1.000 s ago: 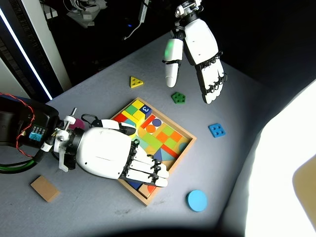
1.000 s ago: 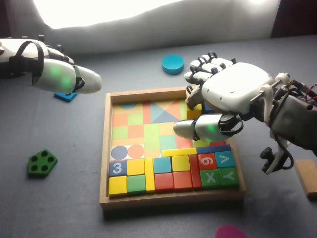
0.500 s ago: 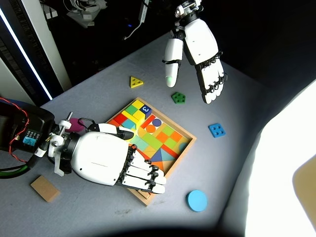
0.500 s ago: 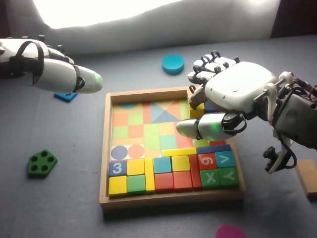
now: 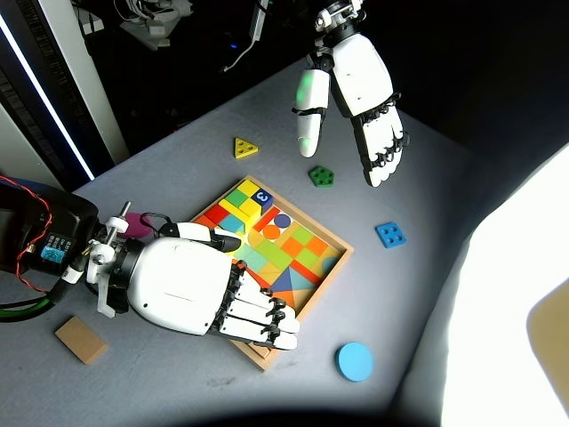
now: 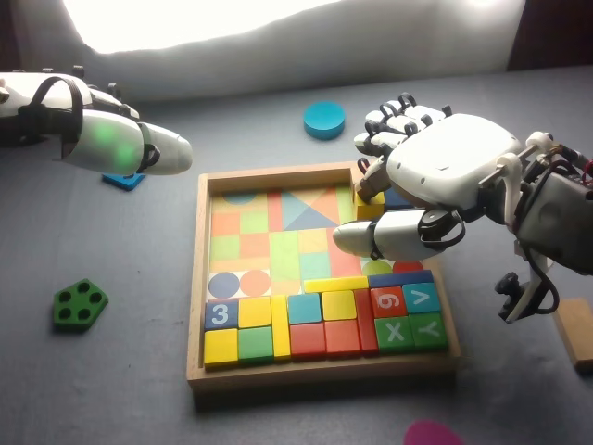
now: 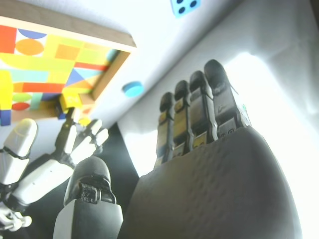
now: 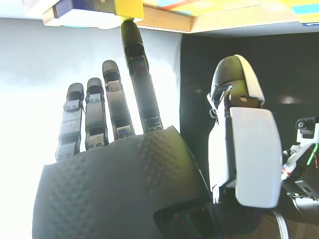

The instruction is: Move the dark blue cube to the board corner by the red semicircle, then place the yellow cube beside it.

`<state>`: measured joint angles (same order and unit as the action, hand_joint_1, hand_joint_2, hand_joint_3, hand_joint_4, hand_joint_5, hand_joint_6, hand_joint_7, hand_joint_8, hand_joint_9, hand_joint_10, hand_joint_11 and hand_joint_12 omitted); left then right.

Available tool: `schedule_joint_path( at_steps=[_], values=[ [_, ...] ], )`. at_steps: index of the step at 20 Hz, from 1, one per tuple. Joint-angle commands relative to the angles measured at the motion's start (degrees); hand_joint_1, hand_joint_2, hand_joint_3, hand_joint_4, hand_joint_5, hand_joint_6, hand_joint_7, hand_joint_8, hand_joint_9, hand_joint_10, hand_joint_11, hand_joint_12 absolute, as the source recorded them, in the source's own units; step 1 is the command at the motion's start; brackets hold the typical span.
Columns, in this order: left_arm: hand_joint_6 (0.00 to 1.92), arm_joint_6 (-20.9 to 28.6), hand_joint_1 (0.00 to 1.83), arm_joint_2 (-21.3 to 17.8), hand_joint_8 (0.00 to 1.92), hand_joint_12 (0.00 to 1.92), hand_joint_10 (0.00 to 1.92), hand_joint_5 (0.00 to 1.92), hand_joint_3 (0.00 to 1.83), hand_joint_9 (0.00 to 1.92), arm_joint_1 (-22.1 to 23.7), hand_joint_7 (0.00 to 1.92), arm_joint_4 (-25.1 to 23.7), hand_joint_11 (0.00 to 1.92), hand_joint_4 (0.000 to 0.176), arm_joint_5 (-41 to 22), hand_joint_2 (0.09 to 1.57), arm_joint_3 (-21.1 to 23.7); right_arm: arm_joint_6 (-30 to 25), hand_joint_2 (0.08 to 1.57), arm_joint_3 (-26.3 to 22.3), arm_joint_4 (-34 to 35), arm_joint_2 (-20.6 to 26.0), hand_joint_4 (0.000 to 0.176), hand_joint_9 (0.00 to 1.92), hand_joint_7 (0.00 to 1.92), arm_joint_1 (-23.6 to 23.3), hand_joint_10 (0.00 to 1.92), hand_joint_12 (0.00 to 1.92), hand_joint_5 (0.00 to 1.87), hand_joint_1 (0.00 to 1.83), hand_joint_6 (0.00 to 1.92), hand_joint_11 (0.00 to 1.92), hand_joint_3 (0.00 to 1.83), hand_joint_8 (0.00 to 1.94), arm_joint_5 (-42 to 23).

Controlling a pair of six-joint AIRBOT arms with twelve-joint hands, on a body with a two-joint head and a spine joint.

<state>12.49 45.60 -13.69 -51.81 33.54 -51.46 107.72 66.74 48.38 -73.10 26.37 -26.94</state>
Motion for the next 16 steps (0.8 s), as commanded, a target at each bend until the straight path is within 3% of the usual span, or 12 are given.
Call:
schedule_joint_path(
  at_steps=[1, 16],
  values=[
    [0.00, 0.2, 0.00, 0.2, 0.00, 0.39, 0.00, 0.16, 0.00, 0.12, 0.5, 0.18, -2.6, 0.00, 0.000, -2.1, 1.15, 0.0, 0.6, 1.13, 0.2, -0.6, 0.9, 0.000, 0.01, 0.22, 0.0, 0.00, 0.00, 0.77, 0.00, 0.00, 0.00, 0.00, 0.01, -3.8],
    [0.00, 0.3, 0.00, 0.2, 0.00, 0.40, 0.00, 0.15, 0.00, 0.12, 0.7, 0.18, -2.2, 0.00, 0.000, -2.1, 1.16, 0.0, -1.9, 1.12, -0.2, -0.6, 2.1, 0.000, 0.04, 0.21, -4.5, 0.01, 0.00, 0.78, 0.00, 0.01, 0.00, 0.00, 0.00, -6.2]
  ],
)
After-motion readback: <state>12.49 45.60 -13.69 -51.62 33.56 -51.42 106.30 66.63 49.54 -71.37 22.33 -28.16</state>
